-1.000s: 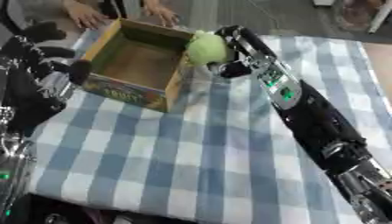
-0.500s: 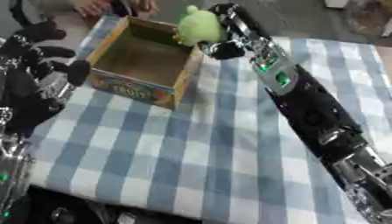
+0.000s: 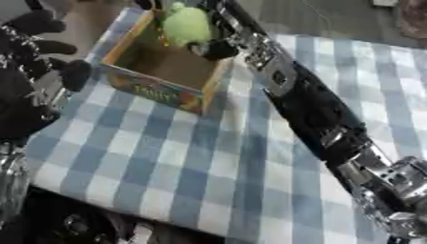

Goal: Pick up objects on the table and place them in the box.

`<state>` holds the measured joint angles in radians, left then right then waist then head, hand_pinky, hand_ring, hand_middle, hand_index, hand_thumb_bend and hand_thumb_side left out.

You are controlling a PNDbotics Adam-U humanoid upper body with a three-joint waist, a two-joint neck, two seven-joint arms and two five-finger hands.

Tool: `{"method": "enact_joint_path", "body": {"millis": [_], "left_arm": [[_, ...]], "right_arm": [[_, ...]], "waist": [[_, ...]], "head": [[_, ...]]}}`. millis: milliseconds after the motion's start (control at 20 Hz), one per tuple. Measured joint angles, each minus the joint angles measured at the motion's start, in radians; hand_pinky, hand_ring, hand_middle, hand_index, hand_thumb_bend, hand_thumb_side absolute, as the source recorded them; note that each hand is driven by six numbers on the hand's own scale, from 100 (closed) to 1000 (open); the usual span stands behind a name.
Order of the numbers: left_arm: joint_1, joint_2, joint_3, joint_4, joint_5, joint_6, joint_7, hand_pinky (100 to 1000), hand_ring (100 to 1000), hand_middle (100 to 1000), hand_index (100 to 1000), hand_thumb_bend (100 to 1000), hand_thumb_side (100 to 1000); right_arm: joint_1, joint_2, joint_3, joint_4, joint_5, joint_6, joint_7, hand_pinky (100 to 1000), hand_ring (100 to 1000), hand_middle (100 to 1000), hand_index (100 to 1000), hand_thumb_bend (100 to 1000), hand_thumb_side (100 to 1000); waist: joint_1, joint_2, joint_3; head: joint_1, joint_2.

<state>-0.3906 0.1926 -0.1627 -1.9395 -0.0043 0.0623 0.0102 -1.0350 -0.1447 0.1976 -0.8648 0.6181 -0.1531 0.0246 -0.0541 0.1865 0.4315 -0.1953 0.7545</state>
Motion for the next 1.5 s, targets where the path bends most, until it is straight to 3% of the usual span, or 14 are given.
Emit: {"method": "enact_joint_path", "body": {"millis": [50,150,300,450,650,750,950,1050,1250,1500], "left_arm": [[-0.001,0.000,0.000,-0.001,0.001,0.000,-0.002,529,643,706,814,705,384],[-0.002,0.000,-0.004,-0.003,0.005,0.001,-0.004,529,642,706,814,705,384],[-0.005,0.000,-0.006,-0.004,0.005,0.003,-0.006,529,642,706,813,705,384],[-0.005,0.000,-0.006,-0.004,0.006,0.002,-0.007,529,641,706,813,706,384],[-0.005,0.000,-0.006,-0.004,0.006,0.002,-0.007,529,641,705,813,707,384],[-0.005,0.000,-0.006,-0.004,0.006,0.002,-0.007,528,640,705,813,708,385],[0.004,0.000,-0.005,-0.004,0.006,0.003,-0.005,528,639,705,812,708,384],[0.012,0.000,-0.004,-0.004,0.005,0.004,-0.002,527,639,704,812,707,385],[0.031,0.001,0.005,0.002,0.001,0.003,0.009,526,638,703,811,707,385],[0.058,0.007,0.021,0.010,-0.011,0.002,0.029,524,638,703,808,707,384]], "right_arm": [[-0.001,0.006,0.001,0.008,0.022,-0.006,0.006,747,818,744,875,481,416],[-0.003,0.018,0.004,0.015,0.072,-0.015,0.007,893,925,872,952,573,526],[-0.003,0.027,0.009,0.014,0.158,-0.018,-0.029,931,958,912,963,610,526],[-0.003,0.028,0.011,0.009,0.223,0.012,-0.104,927,952,911,956,600,511],[0.000,0.032,0.012,0.001,0.253,0.060,-0.204,893,928,888,938,577,492],[0.007,0.033,0.013,-0.008,0.250,0.071,-0.236,849,901,858,919,514,467],[0.020,0.031,0.020,-0.045,0.190,0.081,-0.258,819,882,843,908,492,369],[0.028,0.023,0.024,-0.074,0.142,0.092,-0.255,789,861,826,901,453,277],[0.056,-0.012,0.033,-0.157,0.014,0.129,-0.234,718,785,755,877,439,218],[0.115,-0.075,0.051,-0.300,-0.198,0.149,-0.189,685,755,715,841,431,180]], "waist": [[-0.001,0.002,0.005],[-0.002,0.004,0.007],[-0.002,0.005,0.005],[-0.002,0.005,-0.001],[-0.002,0.005,-0.009],[0.001,0.004,-0.018],[0.012,-0.004,-0.049],[0.015,-0.008,-0.070],[0.021,-0.019,-0.118],[0.022,-0.030,-0.179]], "head": [[-0.002,-0.001],[-0.005,-0.001],[-0.006,-0.001],[-0.006,-0.001],[-0.004,-0.001],[-0.002,-0.001],[0.010,-0.001],[0.021,-0.001],[0.051,0.001],[0.094,0.007]]}}
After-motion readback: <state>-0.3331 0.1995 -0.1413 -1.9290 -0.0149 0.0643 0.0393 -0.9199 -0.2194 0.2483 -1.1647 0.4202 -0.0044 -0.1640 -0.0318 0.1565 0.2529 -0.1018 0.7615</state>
